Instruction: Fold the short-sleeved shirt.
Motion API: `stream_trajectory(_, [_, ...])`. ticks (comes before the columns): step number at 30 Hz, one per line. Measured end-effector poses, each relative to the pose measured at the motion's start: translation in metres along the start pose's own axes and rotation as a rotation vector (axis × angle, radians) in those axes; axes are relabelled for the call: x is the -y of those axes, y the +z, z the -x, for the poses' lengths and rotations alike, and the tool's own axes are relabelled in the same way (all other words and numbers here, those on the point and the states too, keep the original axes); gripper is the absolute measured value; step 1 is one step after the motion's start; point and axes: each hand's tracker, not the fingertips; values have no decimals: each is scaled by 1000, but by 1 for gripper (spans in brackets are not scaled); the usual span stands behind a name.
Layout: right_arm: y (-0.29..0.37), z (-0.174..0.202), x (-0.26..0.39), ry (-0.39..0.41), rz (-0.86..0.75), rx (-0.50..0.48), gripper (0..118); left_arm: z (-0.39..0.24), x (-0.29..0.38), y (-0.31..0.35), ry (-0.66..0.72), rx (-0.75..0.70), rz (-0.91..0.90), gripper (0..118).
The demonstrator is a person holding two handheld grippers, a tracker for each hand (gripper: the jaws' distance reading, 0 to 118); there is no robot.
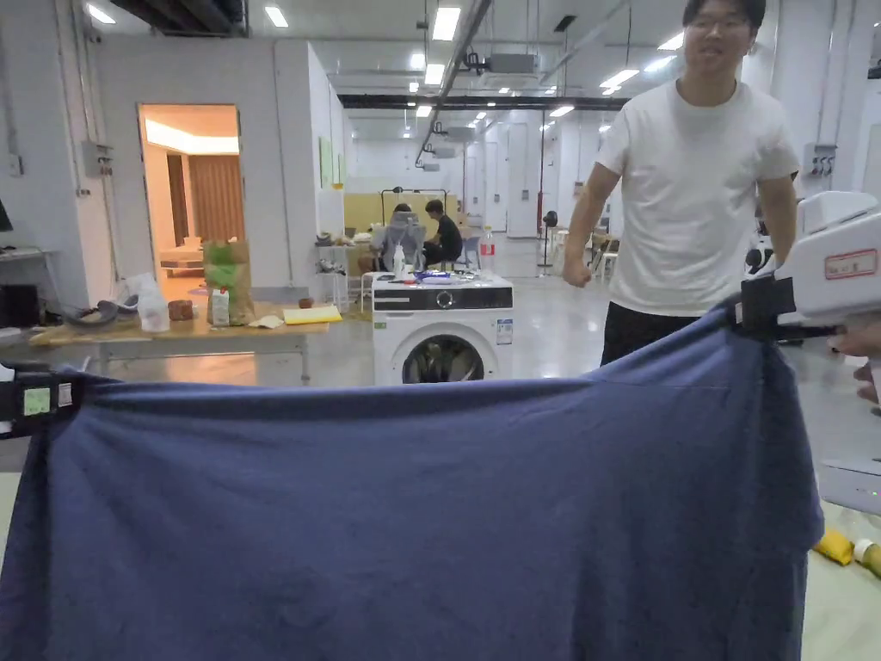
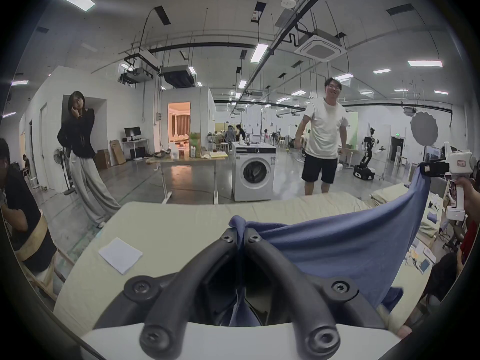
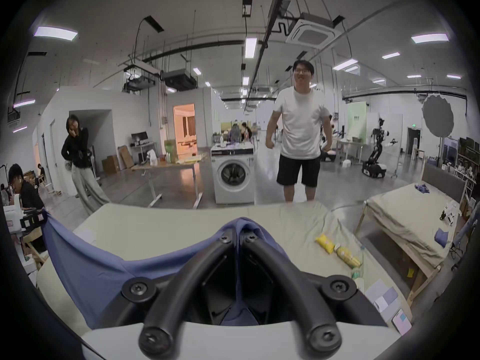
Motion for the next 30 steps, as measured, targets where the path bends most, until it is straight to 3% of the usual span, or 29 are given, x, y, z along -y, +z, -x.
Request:
stream_trajectory(10, [-73,33,-101,60,-147,111,0,17,-73,-71,105,-54,-68,0])
stream_trajectory(15, [-111,39,-137,-30,-196,117,0,26,-92,-121,152,-113,-132,0])
stream_trajectory(17, [-122,43,-147,2,-217,125,0,32,-100,-140,210,-107,-162,0])
stream_trajectory(21, [-139,53,-164,120,-265,134,0,29,-121,-171,184,-142,-192,0])
stream_trajectory(26, [-170,53,-140,159,-267,166,0,22,-113,-192,151,-148,-205,0])
stream_trajectory(30, [-211,48,-63,167,-160,173,0,17,-62,-217,145,-148,-98,0])
